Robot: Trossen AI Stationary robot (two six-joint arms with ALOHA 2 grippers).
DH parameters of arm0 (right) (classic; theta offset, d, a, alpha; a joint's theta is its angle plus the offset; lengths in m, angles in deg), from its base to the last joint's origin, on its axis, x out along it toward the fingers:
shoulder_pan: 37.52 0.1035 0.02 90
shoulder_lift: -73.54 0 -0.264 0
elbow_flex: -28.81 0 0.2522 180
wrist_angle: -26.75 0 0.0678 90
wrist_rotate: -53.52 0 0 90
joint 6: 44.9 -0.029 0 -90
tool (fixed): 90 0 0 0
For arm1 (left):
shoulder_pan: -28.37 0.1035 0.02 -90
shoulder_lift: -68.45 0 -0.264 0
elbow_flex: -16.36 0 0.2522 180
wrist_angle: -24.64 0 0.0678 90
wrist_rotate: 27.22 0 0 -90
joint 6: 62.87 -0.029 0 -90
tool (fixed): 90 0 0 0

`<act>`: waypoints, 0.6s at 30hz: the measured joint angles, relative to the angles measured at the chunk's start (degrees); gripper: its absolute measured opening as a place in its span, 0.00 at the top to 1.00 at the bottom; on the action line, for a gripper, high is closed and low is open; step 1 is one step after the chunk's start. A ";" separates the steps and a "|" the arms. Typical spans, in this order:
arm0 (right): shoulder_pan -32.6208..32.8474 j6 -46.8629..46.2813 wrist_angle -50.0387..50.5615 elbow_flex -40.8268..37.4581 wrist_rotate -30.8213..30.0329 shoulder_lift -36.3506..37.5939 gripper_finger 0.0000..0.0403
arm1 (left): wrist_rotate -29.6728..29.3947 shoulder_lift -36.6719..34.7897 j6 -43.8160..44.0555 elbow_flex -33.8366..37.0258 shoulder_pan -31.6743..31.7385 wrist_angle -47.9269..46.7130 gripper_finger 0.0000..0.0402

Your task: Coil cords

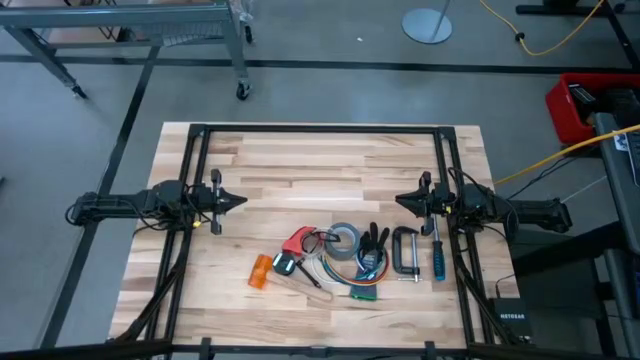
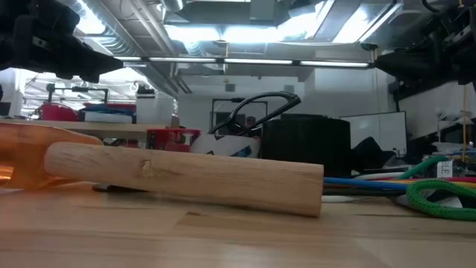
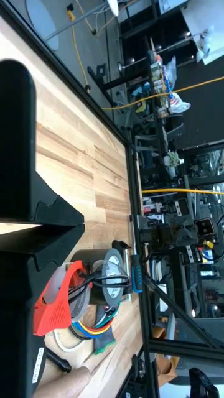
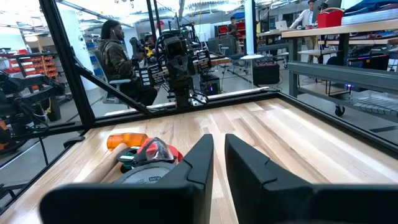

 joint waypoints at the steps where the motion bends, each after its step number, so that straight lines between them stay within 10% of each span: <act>1: 0.00 0.02 0.00 0.00 0.00 -0.02 0.88 | 0.01 0.02 0.00 -0.01 0.00 0.00 1.00; 11: 0.00 0.13 -0.11 0.00 -2.48 0.00 0.88 | 0.03 0.00 -12.24 0.13 0.01 0.88 1.00; 18: 0.00 -0.38 -0.81 0.02 -2.95 0.00 0.88 | 0.09 -0.03 0.88 0.19 0.02 12.11 1.00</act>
